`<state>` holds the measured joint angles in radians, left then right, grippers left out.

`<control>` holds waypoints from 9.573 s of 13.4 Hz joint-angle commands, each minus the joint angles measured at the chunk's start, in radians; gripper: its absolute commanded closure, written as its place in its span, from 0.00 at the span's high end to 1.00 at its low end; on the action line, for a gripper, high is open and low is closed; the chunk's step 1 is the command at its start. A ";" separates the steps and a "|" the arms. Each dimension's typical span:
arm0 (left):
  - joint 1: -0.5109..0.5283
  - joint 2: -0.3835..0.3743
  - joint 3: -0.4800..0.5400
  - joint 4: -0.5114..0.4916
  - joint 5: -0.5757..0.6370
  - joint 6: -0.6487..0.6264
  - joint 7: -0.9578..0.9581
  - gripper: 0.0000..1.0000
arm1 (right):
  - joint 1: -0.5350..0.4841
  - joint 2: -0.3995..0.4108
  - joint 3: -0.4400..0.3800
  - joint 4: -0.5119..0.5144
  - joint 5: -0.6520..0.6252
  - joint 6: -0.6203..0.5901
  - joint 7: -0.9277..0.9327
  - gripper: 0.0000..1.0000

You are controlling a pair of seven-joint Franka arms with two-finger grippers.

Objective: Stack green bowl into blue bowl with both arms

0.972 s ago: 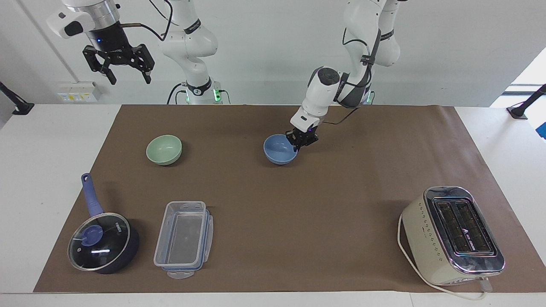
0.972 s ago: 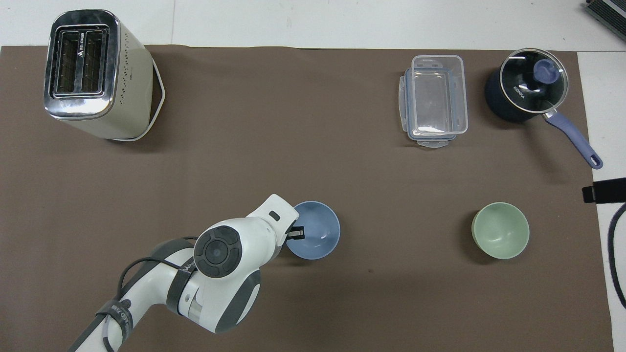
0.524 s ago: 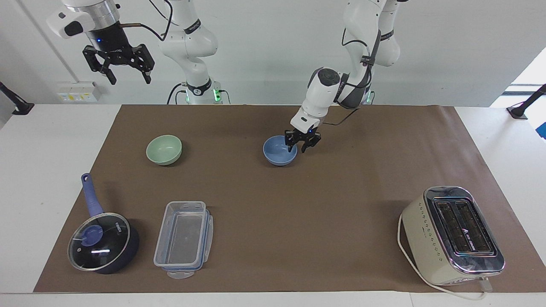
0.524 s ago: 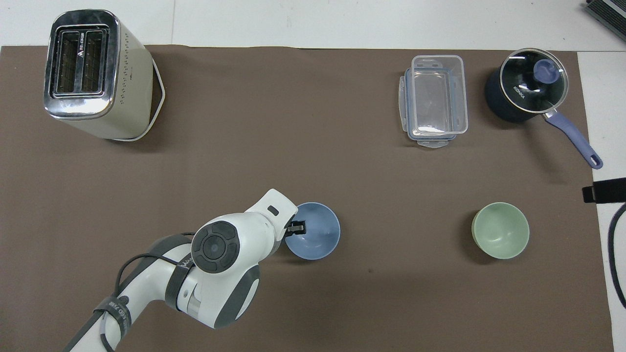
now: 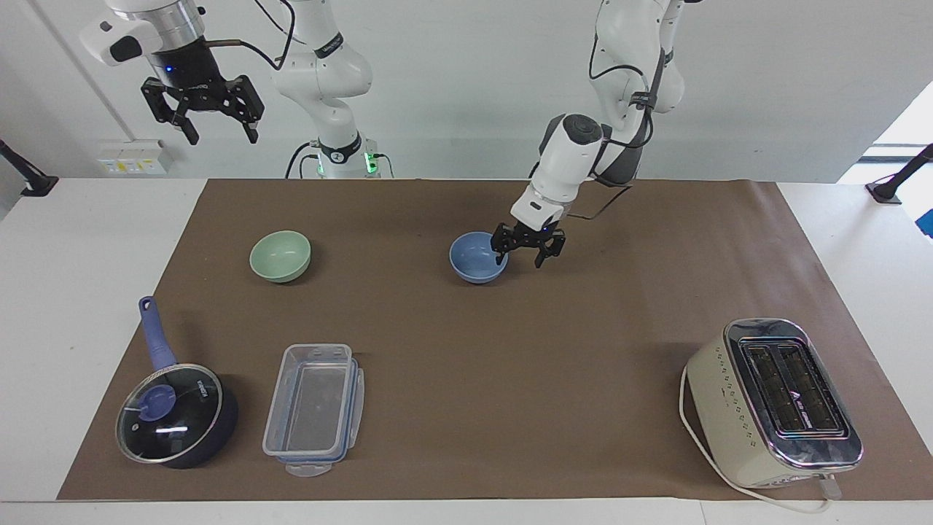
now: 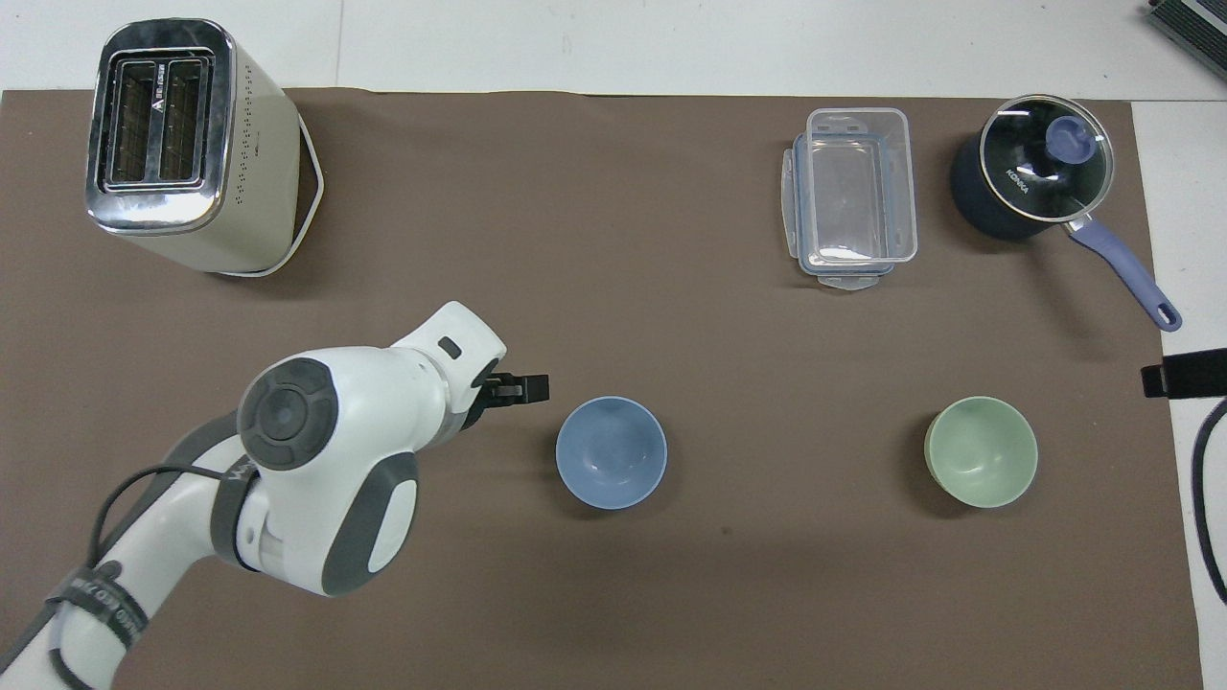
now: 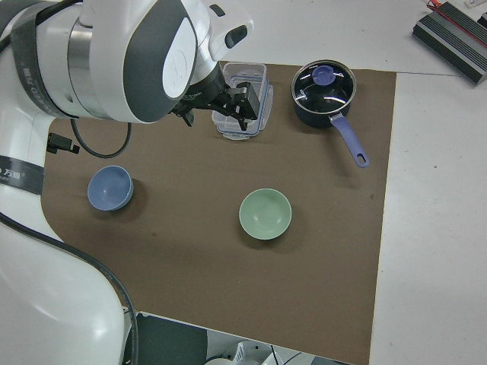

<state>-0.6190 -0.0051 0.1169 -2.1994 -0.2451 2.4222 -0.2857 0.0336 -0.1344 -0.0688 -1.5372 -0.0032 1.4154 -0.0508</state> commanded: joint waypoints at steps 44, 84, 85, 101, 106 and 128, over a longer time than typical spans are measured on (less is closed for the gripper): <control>0.513 0.028 0.006 0.688 0.187 -0.893 0.559 1.00 | -0.011 -0.024 0.003 -0.026 0.017 0.007 -0.023 1.00; 0.510 0.028 0.004 0.688 0.187 -0.905 0.545 1.00 | -0.060 -0.033 -0.011 -0.553 -0.001 0.423 -0.145 1.00; 0.510 0.028 0.006 0.688 0.187 -0.904 0.545 1.00 | -0.073 -0.025 -0.011 -0.589 -0.001 0.478 -0.176 1.00; 0.507 0.028 0.004 0.688 0.187 -0.904 0.543 1.00 | -0.225 0.062 -0.011 -0.923 0.012 0.990 -0.547 0.65; 0.507 0.028 0.006 0.688 0.187 -0.902 0.543 1.00 | -0.225 0.064 -0.011 -0.920 0.025 0.979 -0.497 0.00; 0.504 0.028 0.006 0.688 0.188 -0.904 0.543 1.00 | 0.286 0.053 0.007 -0.546 0.137 0.562 0.102 0.00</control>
<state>-0.1170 0.0141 0.1268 -1.5366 -0.0703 1.5393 0.2655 0.2634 -0.0900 -0.0587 -2.0806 0.1167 1.9409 -0.0271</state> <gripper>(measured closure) 0.000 0.952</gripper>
